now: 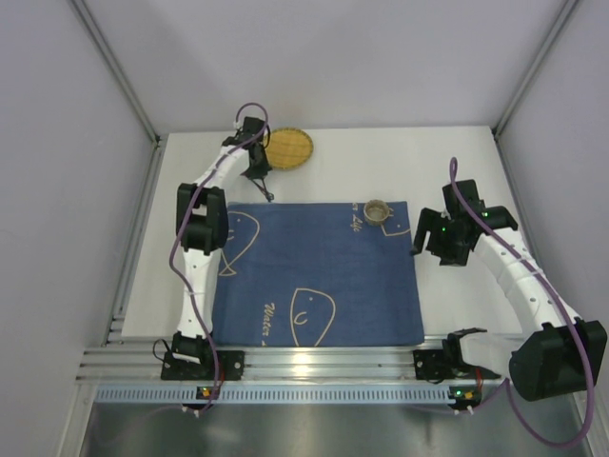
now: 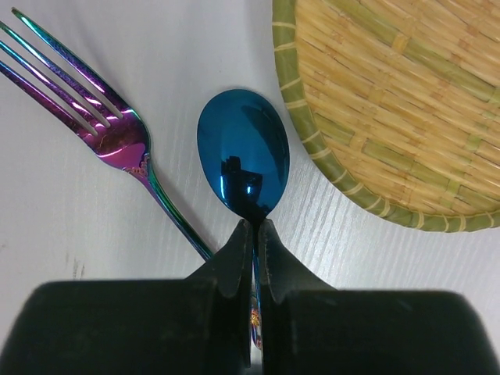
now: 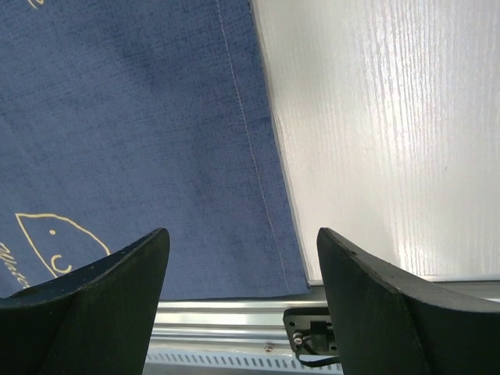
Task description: Set the dinner table for one person
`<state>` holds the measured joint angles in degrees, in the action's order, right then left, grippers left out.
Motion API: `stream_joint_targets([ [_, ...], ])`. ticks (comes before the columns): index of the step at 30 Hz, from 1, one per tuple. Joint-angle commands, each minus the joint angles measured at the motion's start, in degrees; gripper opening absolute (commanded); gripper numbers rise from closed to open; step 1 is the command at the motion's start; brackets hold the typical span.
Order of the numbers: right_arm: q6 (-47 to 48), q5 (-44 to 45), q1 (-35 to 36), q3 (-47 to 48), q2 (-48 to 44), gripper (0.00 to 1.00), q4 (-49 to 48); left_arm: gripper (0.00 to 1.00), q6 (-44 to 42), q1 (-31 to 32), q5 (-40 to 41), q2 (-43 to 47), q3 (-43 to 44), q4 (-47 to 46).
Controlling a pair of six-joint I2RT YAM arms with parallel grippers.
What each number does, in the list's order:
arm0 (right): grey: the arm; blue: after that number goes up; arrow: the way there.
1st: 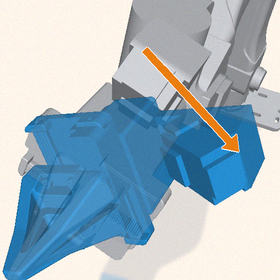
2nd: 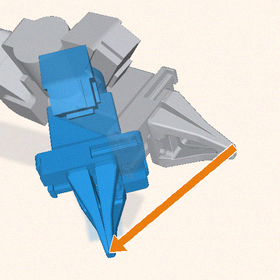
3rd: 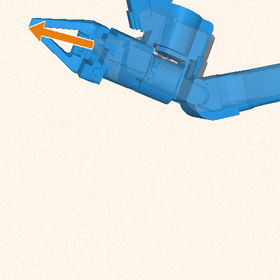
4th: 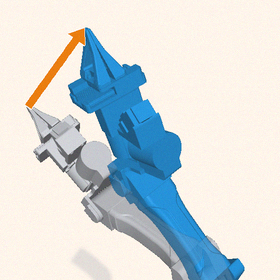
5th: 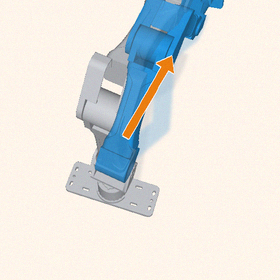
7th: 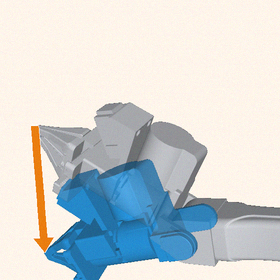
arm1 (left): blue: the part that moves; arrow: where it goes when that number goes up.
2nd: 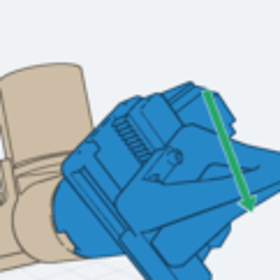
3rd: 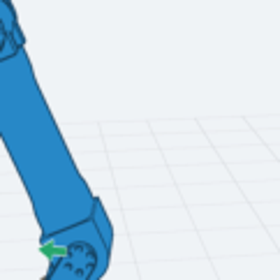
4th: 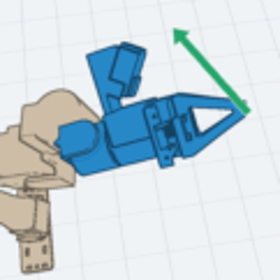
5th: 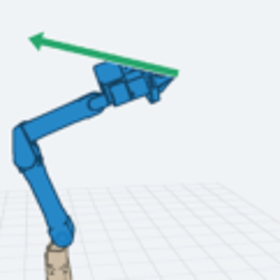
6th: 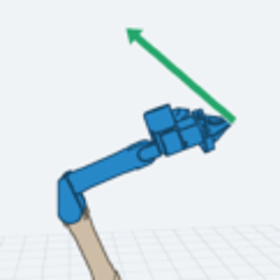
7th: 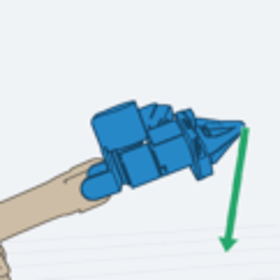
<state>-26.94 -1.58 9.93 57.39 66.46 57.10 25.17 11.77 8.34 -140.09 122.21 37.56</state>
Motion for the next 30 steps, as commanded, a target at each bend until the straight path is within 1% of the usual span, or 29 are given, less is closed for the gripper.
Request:
stream_joint_targets([
  [1,1.27,-0.26,-1.06,1.5,-0.98,0.77,0.29,0.0,-0.74,-0.43,-0.95,7.02,1.1,-0.74],
  [3,1.63,-0.87,-1.06,1.24,-1.06,0.79,-0.15,0.0,-0.56,-0.43,-0.87,9.56,1.36,-0.47],
  [5,1.8,-0.96,-0.97,0.97,-1.42,0.84,-0.24,0.0,-0.56,-0.43,-0.61,11.59,1.45,-0.38],
  [6,1.89,-0.88,-1.06,0.71,-1.76,0.9,-0.41,0.0,-0.56,-0.43,-0.6,12.55,1.45,-0.38],
  [7,2.15,-0.96,-1.06,0.54,-2.12,0.91,-0.5,0.0,-0.3,-0.43,-0.87,14.48,1.54,-0.21],
  [9,2.77,-0.96,-1.06,0.01,-2.73,0.92,-0.5,0.0,-0.47,-0.35,-3.31,16.68,1.45,0.05],
  [13,3.38,-1.31,-1.06,-1.13,-4.31,0.93,-0.59,0.0,0.23,-0.08,-3.15,23.96,-1.0,0.94],
  [17,3.73,-2.37,-0.97,-2.45,-6.51,0.95,-0.59,0.0,1.11,0.62,-3.76,29.77,-5.83,0.93],
  [20,4.0,-3.16,-1.06,-3.77,-8.35,0.95,-0.94,0.0,1.81,3.25,-3.59,33.55,-9.44,1.9],
  [22,4.0,-4.12,-1.06,-4.91,-8.97,0.95,-1.38,0.0,3.04,7.55,-3.07,34.97,-12.16,2.52],
  [23,3.91,-4.91,-1.06,-4.83,-9.32,0.95,-1.64,0.0,3.39,9.57,-2.46,35.84,-15.39,2.52],
  [24,3.91,-5.09,-1.06,-4.65,-9.41,0.95,-1.73,0.0,3.92,14.37,-1.67,37.16,-17.25,2.6],
  [26,3.56,-6.41,-1.06,-4.3,-9.59,0.95,-1.73,0.0,6.64,19.58,0.1,38.31,-22.88,1.55],
  [27,3.56,-6.94,-0.97,-3.86,-9.85,0.95,-1.56,0.0,10.04,24.13,-0.07,39.27,-25.07,0.77],
  [28,3.3,-7.72,-1.06,-3.6,-10.12,0.95,-1.47,0.0,11.9,26.35,-1.12,39.54,-29.27,-1.94],
  [29,3.3,-8.17,-1.06,-3.16,-10.99,0.95,-1.12,0.0,13.84,30.12,-1.65,39.72,-31.4,-3.27],
  [30,3.12,-8.61,-1.06,-2.98,-11.43,0.95,-0.77,0.0,18.03,31.81,-2.27,39.63,-33.25,-4.85],
])
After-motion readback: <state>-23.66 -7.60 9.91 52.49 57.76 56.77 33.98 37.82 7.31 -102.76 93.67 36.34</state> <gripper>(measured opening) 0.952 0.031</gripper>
